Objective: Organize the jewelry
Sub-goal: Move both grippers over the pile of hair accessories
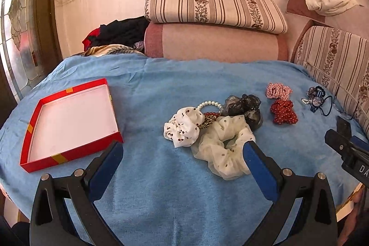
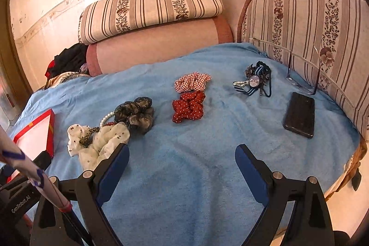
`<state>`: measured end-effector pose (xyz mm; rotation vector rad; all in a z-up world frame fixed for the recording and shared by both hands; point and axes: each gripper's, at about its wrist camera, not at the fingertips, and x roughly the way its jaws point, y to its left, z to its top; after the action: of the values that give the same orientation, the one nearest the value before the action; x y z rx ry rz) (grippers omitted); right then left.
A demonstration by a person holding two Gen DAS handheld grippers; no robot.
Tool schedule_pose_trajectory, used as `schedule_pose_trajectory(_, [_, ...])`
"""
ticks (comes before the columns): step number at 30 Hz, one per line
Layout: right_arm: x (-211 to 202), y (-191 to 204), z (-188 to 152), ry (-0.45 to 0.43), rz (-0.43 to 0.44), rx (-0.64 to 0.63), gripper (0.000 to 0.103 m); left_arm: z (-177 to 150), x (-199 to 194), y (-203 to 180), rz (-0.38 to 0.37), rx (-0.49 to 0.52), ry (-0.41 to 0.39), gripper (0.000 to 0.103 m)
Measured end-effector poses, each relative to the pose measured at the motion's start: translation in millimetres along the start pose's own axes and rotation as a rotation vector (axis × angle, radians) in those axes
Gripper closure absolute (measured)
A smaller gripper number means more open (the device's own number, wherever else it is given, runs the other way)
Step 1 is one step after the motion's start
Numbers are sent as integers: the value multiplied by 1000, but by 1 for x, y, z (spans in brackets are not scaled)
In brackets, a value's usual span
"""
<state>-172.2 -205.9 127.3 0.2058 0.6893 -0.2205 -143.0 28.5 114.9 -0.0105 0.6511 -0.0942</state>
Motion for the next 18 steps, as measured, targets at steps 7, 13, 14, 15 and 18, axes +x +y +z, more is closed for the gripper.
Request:
schedule_pose_trajectory(7, [5, 2, -1, 16, 7, -5, 7, -3, 7, 1, -5, -1, 15, 0])
schedule_pose_trajectory(13, [8, 1, -2, 28, 10, -4, 7, -4, 12, 2, -13, -9, 33, 0])
schedule_pose_trajectory(14, [9, 1, -2, 30, 10, -6, 7, -4, 12, 3, -15, -11, 35, 0])
schedule_pose_trajectory(15, [9, 1, -2, 30, 10, -6, 7, -4, 13, 3, -17, -12, 37, 0])
schedule_pose_trajectory(18, [10, 1, -2, 35, 10, -7, 7, -5, 14, 5, -18, -15, 41, 0])
